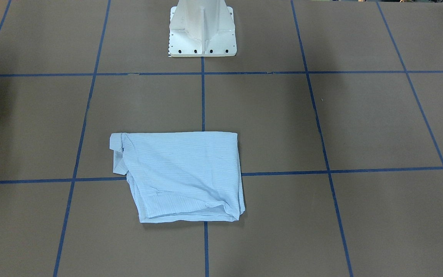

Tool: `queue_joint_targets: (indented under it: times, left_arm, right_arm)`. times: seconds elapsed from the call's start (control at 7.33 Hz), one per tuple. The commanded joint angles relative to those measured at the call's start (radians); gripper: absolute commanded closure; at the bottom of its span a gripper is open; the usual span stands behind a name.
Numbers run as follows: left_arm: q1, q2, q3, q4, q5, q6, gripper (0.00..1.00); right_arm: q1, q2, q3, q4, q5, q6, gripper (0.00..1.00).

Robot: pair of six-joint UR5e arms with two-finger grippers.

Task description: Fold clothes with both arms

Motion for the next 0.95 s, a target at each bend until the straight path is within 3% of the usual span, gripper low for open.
queue_joint_targets:
  times: [0.0, 0.27, 0.82]
  left_arm:
    - [0.000, 0.004, -0.048, 0.001, -0.006, -0.001, 0.00]
    - [0.000, 0.001, -0.007, -0.001, -0.001, 0.001, 0.00]
    - [0.000, 0.027, 0.011, 0.004, -0.003, -0.001, 0.00]
  right_arm:
    - [0.000, -0.097, 0.112, 0.000, -0.006, 0.007, 0.00]
    - [0.011, -0.147, 0.180, -0.002, 0.006, 0.008, 0.00]
    - [0.023, -0.159, 0.200, 0.010, 0.037, -0.007, 0.00]
